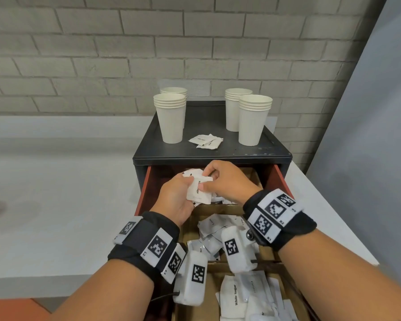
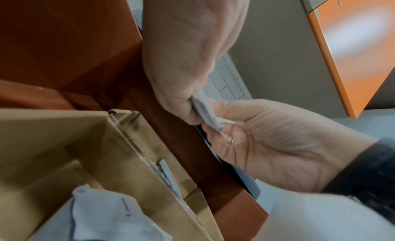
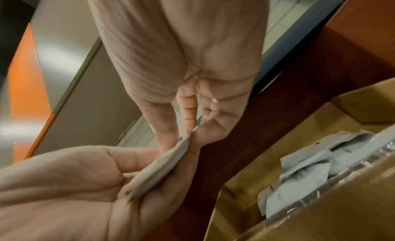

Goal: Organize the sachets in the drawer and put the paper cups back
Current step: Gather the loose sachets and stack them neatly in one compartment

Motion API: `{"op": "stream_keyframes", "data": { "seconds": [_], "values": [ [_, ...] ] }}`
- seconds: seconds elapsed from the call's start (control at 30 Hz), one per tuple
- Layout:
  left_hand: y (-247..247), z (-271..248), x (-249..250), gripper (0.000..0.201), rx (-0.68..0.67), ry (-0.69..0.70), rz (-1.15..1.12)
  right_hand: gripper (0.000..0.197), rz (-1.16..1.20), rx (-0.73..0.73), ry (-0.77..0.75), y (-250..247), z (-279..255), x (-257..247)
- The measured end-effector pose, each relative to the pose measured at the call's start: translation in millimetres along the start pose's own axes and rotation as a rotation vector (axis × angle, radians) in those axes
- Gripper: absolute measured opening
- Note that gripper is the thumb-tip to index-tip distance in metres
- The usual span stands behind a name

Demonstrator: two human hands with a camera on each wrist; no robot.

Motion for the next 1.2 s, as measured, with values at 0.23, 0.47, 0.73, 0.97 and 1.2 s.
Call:
{"op": "stream_keyframes", "data": {
  "seconds": [0.23, 0.47, 0.73, 0.97, 1.2],
  "values": [
    [0, 2, 2, 0.017, 0.008, 0.040, 0.024, 0.020, 0.128, -0.033, 0.110, -25, 0, 1],
    [-5, 4, 6, 0.022, 0.008, 0.086, 0.034, 0.022, 0.402, 0.119, 0.043, -68, 12, -22],
    [-13, 6, 8, 0.018, 0.066, 0.096, 0.052, 0.017, 0.299, 0.199, 0.076, -58, 25, -22],
    [-3, 6, 7, 0.016, -0.011, 0.104, 0.030, 0.018, -0.011, -0.036, -0.013, -23, 8, -26],
    [-12, 12, 2, 0.044, 0.073, 0.031, 0.119, 0.023, 0.318, 0.154, 0.040, -62, 13, -30]
  ]
}}
Point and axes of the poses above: each hand's wrist, its own z-axis towards the middle knuckle, its own y-axis out of the palm, x = y × z, the point moved 8 cm from there along z, towards the middle knuckle, and after that the axes turned 7 degrees about y, right-handed, at the moved point
